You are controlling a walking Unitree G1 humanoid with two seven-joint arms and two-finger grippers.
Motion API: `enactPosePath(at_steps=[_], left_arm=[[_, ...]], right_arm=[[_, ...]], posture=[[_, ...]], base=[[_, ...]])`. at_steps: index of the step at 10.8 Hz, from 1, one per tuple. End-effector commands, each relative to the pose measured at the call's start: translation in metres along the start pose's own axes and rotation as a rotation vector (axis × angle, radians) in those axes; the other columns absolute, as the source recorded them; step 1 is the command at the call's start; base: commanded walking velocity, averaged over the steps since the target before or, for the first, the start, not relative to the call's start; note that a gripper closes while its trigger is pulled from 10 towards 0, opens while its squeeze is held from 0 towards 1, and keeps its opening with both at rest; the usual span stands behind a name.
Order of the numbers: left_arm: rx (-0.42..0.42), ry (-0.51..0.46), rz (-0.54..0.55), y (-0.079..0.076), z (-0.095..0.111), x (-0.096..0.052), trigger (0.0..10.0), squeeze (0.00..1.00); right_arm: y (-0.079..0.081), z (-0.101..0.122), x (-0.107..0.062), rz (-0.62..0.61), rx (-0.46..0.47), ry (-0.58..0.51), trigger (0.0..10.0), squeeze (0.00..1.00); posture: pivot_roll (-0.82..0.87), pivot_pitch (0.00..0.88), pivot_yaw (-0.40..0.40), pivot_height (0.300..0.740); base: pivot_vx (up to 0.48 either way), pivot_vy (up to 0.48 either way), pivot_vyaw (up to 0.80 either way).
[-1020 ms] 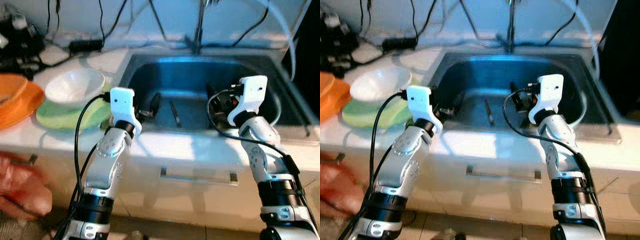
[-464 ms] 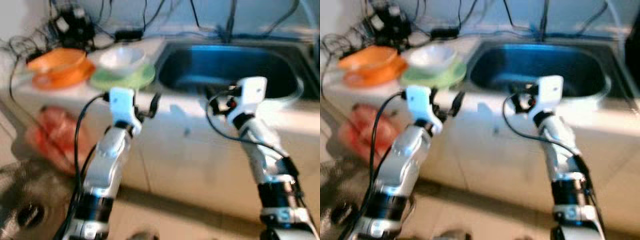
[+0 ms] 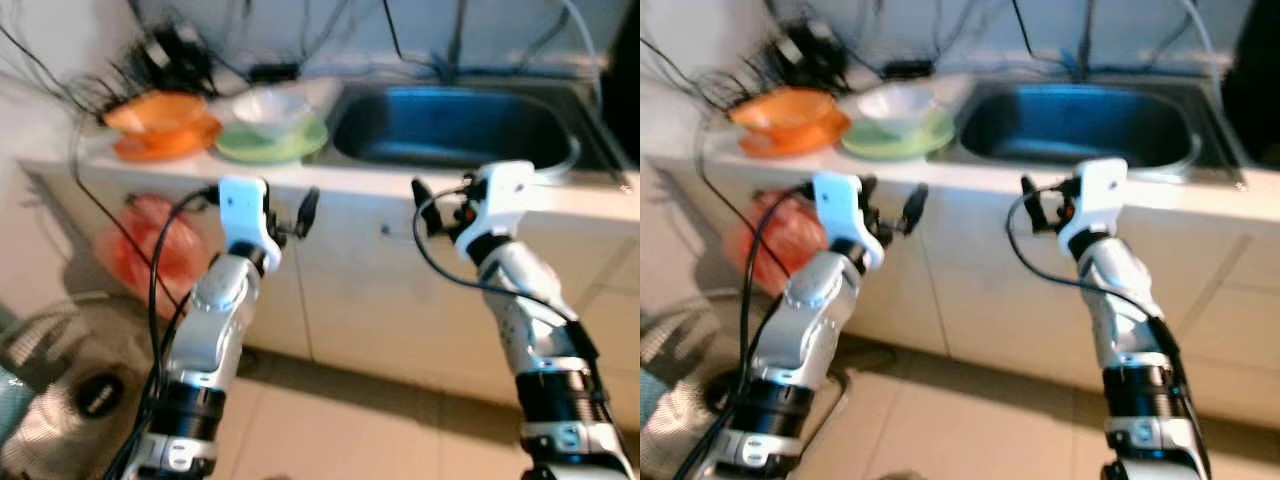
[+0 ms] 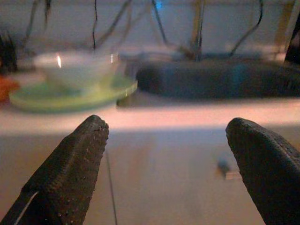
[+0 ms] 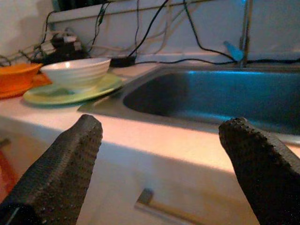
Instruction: Kitchen organization
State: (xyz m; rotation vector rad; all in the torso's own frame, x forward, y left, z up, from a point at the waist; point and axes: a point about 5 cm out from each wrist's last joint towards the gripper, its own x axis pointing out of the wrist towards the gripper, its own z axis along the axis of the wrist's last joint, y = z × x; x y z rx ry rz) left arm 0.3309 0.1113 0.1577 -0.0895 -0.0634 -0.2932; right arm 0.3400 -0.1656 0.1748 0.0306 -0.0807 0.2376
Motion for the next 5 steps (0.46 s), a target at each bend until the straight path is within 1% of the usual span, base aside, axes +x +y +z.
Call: enactPosePath(at_steps=[1, 2, 4, 5], left_arm=[[-0.002, 0.022, 0.013, 0.004, -0.006, -0.001, 10.0, 0.00], [-0.014, 0.086, 0.028, 0.011, -0.024, -0.003, 10.0, 0.00], [-0.026, 0.197, 0.046, 0.018, -0.055, -0.009, 10.0, 0.00], [-0.038, 0.313, 0.055, 0.024, -0.084, -0.019, 10.0, 0.00]], right_arm=[[0.002, -0.002, 0.000, 0.016, -0.005, -0.002, 10.0, 0.00], [-0.001, -0.014, -0.005, 0.009, -0.001, 0.026, 10.0, 0.00], [0.001, -0.038, -0.010, 0.005, 0.009, 0.088, 10.0, 0.00], [0.004, -0.057, -0.013, -0.003, 0.025, 0.140, 10.0, 0.00]], posture=[[0.02, 0.018, 0.099, 0.740], [0.02, 0.012, 0.103, 0.740], [0.02, 0.008, 0.104, 0.740], [0.02, 0.003, 0.103, 0.740]], base=[[0.000, 0.000, 0.00], [0.000, 0.000, 0.00], [0.000, 0.000, 0.00], [0.000, 0.000, 0.00]])
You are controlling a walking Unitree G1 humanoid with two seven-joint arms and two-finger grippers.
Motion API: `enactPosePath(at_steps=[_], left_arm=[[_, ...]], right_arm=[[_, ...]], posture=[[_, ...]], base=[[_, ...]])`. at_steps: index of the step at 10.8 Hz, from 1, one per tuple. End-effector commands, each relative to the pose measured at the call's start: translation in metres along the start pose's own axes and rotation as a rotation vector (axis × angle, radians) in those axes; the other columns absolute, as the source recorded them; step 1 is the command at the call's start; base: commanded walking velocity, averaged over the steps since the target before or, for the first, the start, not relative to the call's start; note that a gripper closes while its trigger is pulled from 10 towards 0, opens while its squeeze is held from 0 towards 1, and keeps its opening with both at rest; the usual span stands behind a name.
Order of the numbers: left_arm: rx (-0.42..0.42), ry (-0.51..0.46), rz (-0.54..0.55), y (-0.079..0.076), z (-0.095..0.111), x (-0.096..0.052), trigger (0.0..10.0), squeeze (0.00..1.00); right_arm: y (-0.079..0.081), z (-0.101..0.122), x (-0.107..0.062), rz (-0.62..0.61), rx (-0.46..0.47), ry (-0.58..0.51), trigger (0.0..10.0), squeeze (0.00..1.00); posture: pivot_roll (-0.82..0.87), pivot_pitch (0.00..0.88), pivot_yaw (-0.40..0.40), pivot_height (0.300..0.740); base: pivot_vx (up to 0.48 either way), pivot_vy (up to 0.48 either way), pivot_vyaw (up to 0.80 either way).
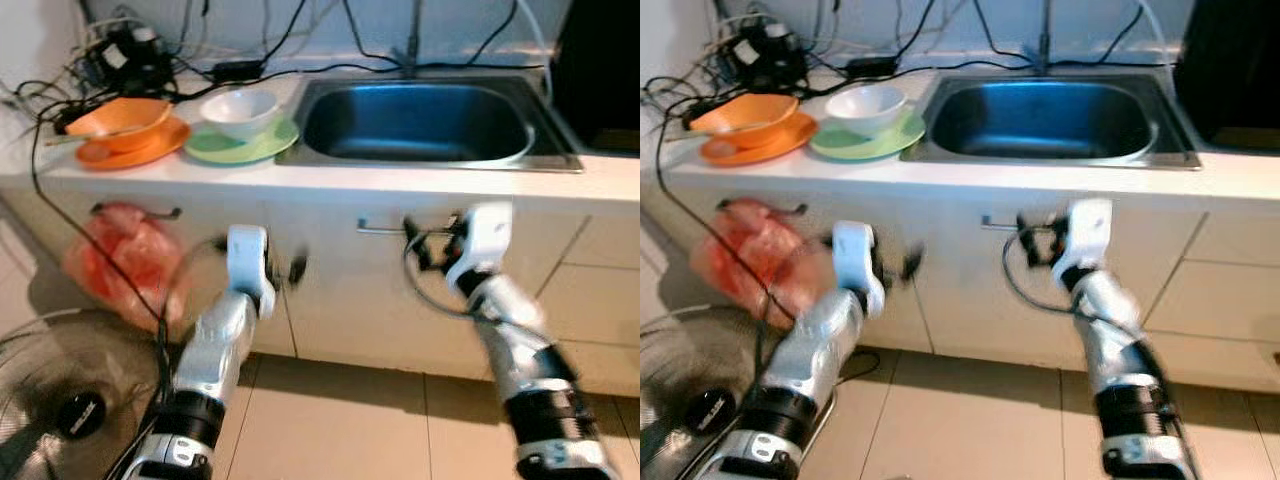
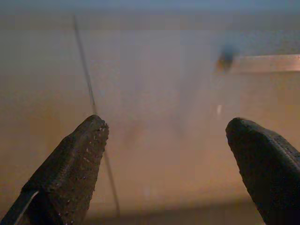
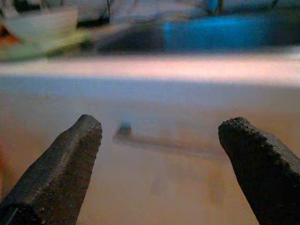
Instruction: Kitchen organization
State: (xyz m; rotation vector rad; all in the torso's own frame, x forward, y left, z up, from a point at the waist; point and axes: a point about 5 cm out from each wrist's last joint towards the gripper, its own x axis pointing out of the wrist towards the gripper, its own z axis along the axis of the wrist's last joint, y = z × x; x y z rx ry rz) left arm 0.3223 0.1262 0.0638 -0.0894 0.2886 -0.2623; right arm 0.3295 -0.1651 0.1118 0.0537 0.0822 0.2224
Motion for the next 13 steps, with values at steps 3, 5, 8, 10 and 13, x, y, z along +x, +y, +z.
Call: enactPosePath(at_steps=[3, 5, 8, 10, 13], left_arm=[[0.019, 0.188, 0.045, 0.017, -0.053, -0.010, 10.0, 0.00], [0.053, 0.301, 0.027, 0.015, -0.077, -0.016, 10.0, 0.00], [0.132, 0.515, 0.037, 0.022, -0.119, -0.040, 10.0, 0.00], [0.058, 0.609, 0.101, 0.038, -0.136, -0.060, 10.0, 0.00], [0.096, 0.749, 0.135, 0.051, -0.163, -0.091, 10.0, 0.00]], right_arm=[[0.006, -0.038, 0.001, -0.011, 0.055, 0.106, 10.0, 0.00], [0.009, -0.072, -0.004, -0.040, 0.092, 0.227, 10.0, 0.00], [0.015, -0.129, -0.031, -0.113, 0.177, 0.474, 10.0, 0.00], [0.021, -0.154, -0.051, -0.113, 0.091, 0.607, 10.0, 0.00], [0.012, -0.173, -0.074, -0.180, 0.103, 0.717, 10.0, 0.00]], posture=[[0.01, 0.000, 0.103, 0.740], [0.01, 0.000, 0.106, 0.740], [0.02, 0.000, 0.113, 0.740], [0.02, 0.000, 0.115, 0.740], [0.03, 0.001, 0.105, 0.740]], base=[[0.000, 0.000, 0.00], [0.000, 0.000, 0.00], [0.000, 0.000, 0.00], [0.000, 0.000, 0.00], [0.000, 0.000, 0.00]])
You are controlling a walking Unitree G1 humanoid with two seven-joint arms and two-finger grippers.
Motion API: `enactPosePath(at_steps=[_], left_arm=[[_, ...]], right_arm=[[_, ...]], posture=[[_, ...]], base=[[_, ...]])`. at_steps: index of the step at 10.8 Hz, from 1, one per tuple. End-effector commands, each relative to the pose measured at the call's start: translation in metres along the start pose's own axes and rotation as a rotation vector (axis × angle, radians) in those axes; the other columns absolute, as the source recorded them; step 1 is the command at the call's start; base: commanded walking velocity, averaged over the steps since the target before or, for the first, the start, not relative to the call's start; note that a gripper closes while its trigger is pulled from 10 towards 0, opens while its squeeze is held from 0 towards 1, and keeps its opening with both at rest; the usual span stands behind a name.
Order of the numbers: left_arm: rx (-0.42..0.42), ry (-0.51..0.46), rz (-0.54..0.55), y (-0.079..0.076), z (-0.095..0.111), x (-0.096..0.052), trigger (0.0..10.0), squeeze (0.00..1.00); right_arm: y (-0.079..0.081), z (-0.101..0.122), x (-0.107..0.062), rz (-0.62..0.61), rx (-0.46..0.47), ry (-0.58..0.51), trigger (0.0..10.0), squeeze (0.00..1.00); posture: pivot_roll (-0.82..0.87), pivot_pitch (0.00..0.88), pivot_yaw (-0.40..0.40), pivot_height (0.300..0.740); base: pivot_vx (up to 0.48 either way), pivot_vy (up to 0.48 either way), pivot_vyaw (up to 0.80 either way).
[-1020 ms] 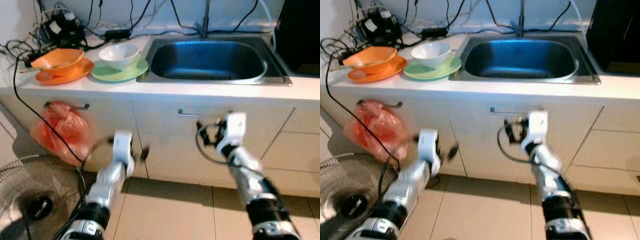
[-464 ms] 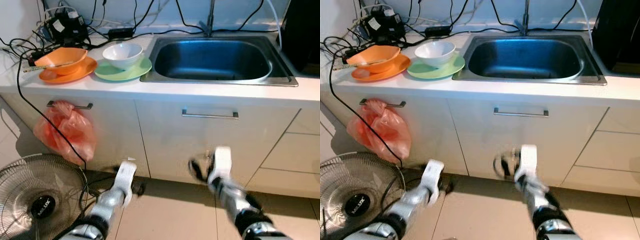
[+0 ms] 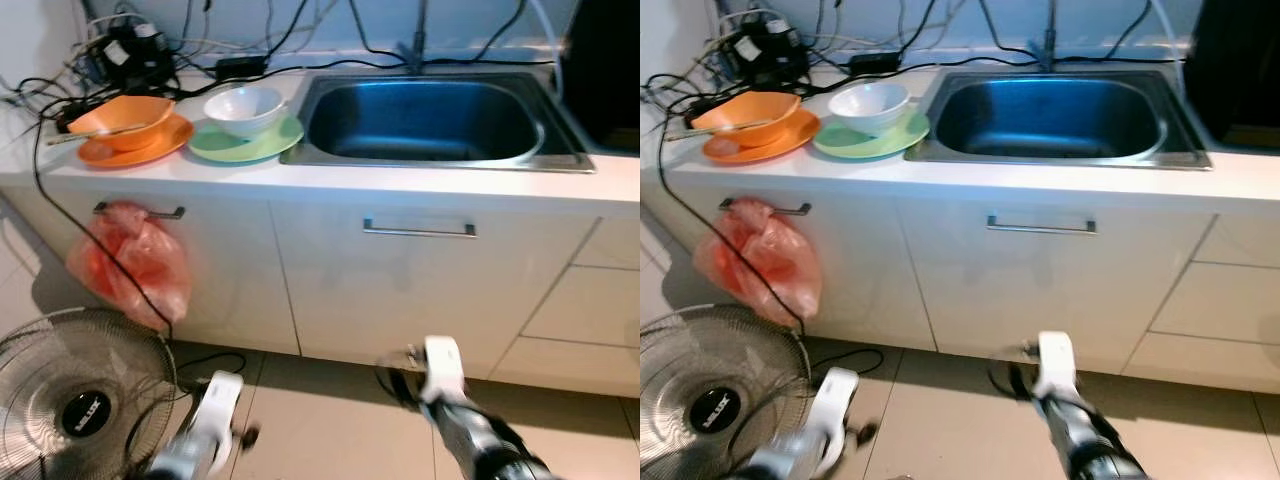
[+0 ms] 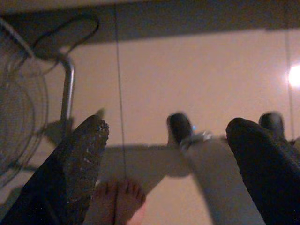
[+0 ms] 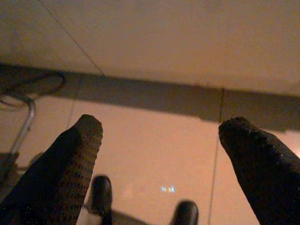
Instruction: Kitchen organization
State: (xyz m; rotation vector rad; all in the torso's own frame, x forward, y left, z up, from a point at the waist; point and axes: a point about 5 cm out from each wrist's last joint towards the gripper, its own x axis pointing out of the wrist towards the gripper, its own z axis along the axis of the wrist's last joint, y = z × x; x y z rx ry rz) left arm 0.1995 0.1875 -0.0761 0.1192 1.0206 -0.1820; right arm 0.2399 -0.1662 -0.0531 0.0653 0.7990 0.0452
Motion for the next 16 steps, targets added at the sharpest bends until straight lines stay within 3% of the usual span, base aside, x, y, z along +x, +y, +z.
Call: enactPosePath(at_steps=[1, 4, 6, 8, 12, 16], left_arm=[[0.020, 0.022, 0.021, 0.007, -0.003, -0.002, 10.0, 0.00], [0.039, 0.027, 0.015, 0.006, -0.003, -0.001, 10.0, 0.00], [0.107, -0.044, 0.066, 0.008, 0.014, -0.001, 10.0, 0.00], [0.166, -0.004, 0.031, 0.000, 0.016, 0.002, 10.0, 0.00], [0.147, 0.014, 0.011, -0.003, 0.015, 0.002, 10.0, 0.00], [0.147, 0.023, 0.009, 0.001, 0.010, 0.001, 10.0, 0.00]], right_arm=[[-0.003, -0.006, -0.001, -0.011, -0.006, 0.028, 10.0, 0.00], [-0.011, -0.020, -0.005, -0.041, -0.009, 0.083, 10.0, 0.00], [-0.006, -0.032, -0.007, -0.020, -0.021, 0.126, 10.0, 0.00], [-0.010, -0.044, -0.010, -0.028, -0.031, 0.163, 10.0, 0.00], [-0.028, -0.059, -0.019, -0.080, -0.040, 0.209, 10.0, 0.00], [-0.027, -0.060, -0.019, -0.078, -0.056, 0.216, 10.0, 0.00]], posture=[[0.03, 0.002, 0.102, 0.740], [0.02, 0.006, 0.100, 0.740], [0.03, 0.011, 0.096, 0.740], [0.03, 0.016, 0.098, 0.740], [0.02, 0.024, 0.103, 0.740], [0.02, 0.018, 0.102, 0.740]], base=[[0.000, 0.000, 0.00], [0.000, 0.000, 0.00], [0.000, 0.000, 0.00], [0.000, 0.000, 0.00], [0.000, 0.000, -0.20], [0.000, 0.000, -0.78]])
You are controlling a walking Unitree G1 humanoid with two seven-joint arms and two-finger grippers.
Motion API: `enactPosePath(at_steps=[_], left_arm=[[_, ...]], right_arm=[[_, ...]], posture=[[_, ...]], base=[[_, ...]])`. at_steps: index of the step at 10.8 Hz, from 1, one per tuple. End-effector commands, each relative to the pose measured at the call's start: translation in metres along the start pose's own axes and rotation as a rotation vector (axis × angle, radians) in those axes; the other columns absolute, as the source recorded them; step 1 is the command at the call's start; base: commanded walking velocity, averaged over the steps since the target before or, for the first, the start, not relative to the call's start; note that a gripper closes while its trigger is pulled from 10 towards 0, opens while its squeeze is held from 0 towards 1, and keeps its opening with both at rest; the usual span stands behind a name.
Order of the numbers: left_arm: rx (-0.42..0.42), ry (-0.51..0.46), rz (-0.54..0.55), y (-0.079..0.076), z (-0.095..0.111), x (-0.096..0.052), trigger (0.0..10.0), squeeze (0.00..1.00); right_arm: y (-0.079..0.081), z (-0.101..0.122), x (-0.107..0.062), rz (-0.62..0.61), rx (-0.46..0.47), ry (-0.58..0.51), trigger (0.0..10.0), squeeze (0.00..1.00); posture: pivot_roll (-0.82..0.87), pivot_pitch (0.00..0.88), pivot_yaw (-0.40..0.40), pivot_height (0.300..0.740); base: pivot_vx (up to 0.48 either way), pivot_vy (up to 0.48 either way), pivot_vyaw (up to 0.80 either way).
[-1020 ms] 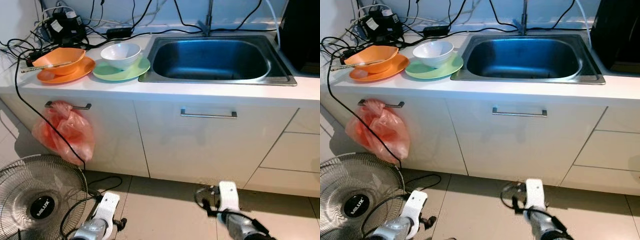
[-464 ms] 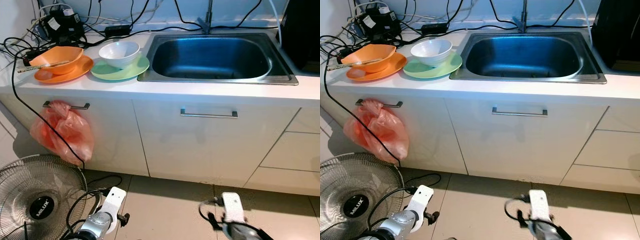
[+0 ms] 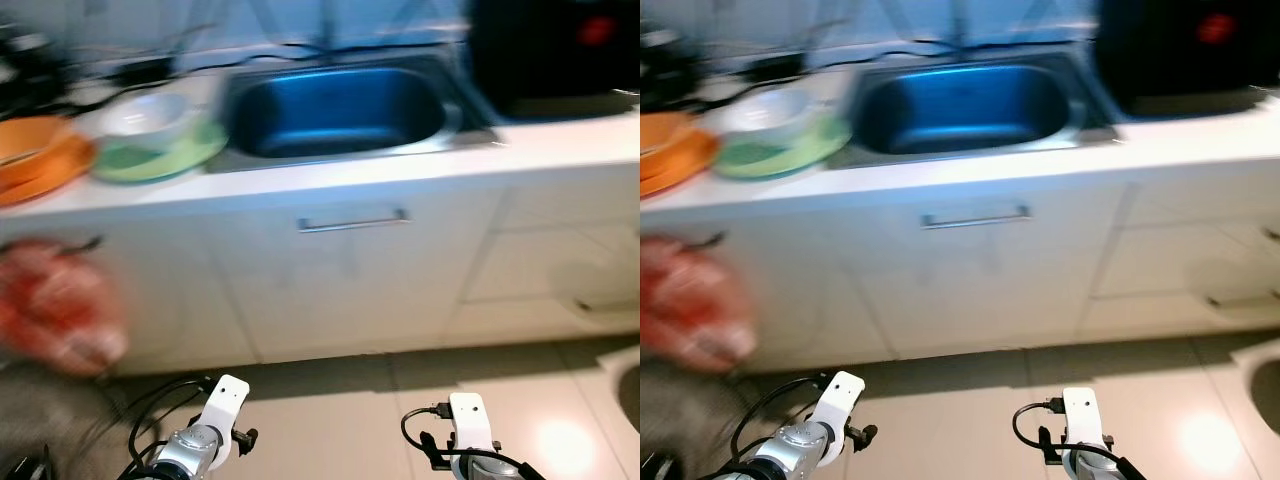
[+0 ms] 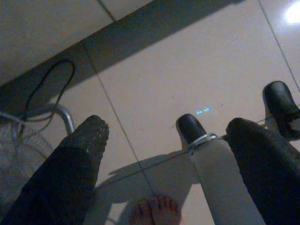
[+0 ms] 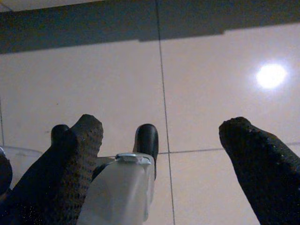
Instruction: Kitchen organization
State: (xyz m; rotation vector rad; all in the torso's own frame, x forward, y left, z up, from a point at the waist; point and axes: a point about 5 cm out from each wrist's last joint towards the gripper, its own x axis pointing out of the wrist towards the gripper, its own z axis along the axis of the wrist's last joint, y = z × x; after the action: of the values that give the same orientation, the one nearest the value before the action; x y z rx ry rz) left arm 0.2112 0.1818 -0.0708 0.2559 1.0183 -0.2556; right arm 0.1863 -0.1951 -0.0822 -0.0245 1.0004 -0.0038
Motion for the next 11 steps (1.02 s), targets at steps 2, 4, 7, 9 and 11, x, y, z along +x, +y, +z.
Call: enactPosePath(at_steps=[2, 4, 7, 9, 11], left_arm=[[0.003, 0.018, 0.005, 0.004, -0.005, -0.001, 10.0, 0.00], [-0.013, 0.013, 0.016, 0.004, -0.006, -0.001, 10.0, 0.00], [-0.050, 0.025, 0.002, 0.000, -0.012, -0.001, 10.0, 0.00], [-0.060, 0.024, -0.006, -0.005, -0.012, 0.000, 10.0, 0.00], [-0.053, 0.028, -0.012, -0.011, -0.012, 0.001, 10.0, 0.00]], right_arm=[[0.006, 0.001, 0.001, 0.023, -0.019, 0.003, 10.0, 0.00], [0.009, 0.006, 0.001, 0.044, -0.006, -0.019, 10.0, 0.00], [0.002, 0.002, 0.000, 0.030, -0.040, -0.003, 10.0, 0.00], [-0.006, 0.002, -0.001, 0.023, -0.085, 0.002, 10.0, 0.00], [-0.014, 0.006, -0.002, 0.015, -0.137, -0.003, 10.0, 0.00]], posture=[[0.02, 0.014, 0.100, 0.740], [0.02, 0.016, 0.100, 0.740], [0.01, 0.019, 0.085, 0.740], [-0.01, 0.020, 0.060, 0.740], [-0.02, 0.007, 0.034, 0.740]], base=[[0.000, 0.000, -0.66], [0.000, 0.000, 0.00], [0.000, 0.000, 0.00], [0.000, 0.000, 0.00], [0.000, 0.000, 0.00]])
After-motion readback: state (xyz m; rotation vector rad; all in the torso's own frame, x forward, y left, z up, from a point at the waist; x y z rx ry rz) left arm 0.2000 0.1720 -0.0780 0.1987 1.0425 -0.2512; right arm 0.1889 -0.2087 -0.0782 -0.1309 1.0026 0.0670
